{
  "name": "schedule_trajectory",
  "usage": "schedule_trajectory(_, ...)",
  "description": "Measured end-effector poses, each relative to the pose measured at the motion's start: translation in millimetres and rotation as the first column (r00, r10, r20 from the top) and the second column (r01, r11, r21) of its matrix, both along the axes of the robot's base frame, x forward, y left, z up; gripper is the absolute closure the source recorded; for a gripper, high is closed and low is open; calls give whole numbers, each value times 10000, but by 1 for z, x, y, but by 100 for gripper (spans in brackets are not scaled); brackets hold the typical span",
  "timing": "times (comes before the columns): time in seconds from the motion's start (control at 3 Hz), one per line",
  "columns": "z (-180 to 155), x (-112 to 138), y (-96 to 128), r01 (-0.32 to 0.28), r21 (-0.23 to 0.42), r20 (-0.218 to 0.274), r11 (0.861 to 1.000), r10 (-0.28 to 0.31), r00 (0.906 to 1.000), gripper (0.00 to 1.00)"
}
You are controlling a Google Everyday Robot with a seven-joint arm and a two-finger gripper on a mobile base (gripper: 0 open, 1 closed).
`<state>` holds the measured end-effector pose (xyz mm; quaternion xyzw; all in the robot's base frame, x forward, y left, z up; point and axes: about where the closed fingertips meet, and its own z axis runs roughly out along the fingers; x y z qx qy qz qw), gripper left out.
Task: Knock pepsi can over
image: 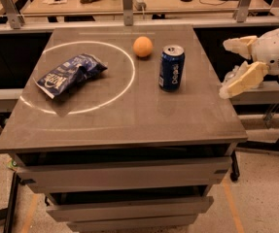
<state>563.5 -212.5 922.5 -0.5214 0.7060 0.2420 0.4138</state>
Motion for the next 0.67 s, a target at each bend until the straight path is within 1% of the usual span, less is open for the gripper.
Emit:
schedule_trajectory(0.33, -14, 15, 10, -56, 974, -26, 9952, 59, 10000, 0)
schedule_trajectory(0.67, -31, 34, 26, -146, 1786, -67, 9838, 160, 9998, 0)
